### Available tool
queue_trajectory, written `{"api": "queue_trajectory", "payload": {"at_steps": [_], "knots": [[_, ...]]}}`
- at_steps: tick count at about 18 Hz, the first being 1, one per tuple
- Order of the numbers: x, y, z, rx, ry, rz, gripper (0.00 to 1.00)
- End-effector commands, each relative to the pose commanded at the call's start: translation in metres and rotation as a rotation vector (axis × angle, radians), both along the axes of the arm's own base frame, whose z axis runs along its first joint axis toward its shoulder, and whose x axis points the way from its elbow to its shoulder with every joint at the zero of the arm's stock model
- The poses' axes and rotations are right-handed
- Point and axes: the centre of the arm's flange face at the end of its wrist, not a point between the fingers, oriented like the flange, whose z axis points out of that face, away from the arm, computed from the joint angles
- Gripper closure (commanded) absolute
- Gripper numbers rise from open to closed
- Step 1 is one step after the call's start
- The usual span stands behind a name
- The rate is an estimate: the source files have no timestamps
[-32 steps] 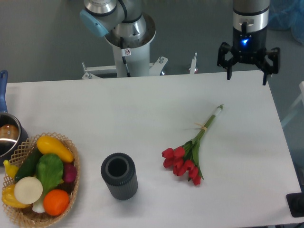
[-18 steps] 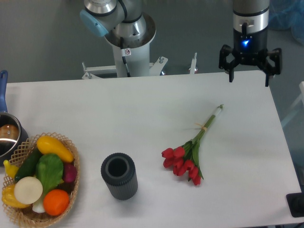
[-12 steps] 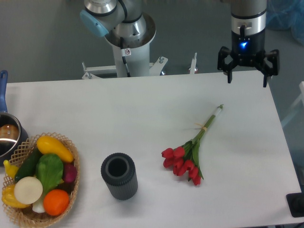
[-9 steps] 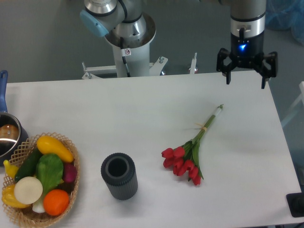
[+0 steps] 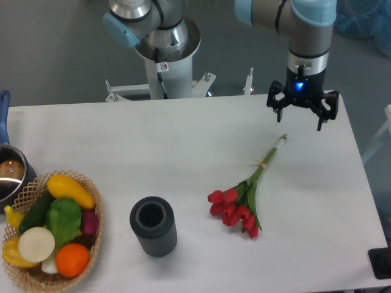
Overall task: Pick up the flowers from the table
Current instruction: 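Move the open gripper down toward the tulip stems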
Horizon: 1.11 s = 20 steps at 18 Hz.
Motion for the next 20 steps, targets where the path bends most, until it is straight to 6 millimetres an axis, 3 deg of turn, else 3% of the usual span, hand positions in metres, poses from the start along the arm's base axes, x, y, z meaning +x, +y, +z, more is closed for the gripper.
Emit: {"api": "queue_trajectory", "payload": {"at_steps": [3,10,16,20], "knots": [[-0.005,-0.004,-0.005,-0.001,-0.006,0.001,0.00],[-0.018,-0.002,-0.047,-0.023,-0.074,-0.018,0.00],[-0.014,0.011,-0.067,-0.034,-0.109,-0.043,0.00],[-0.010,0.029,-0.095,-0.054,-0.151,-0.080,0.00]]}}
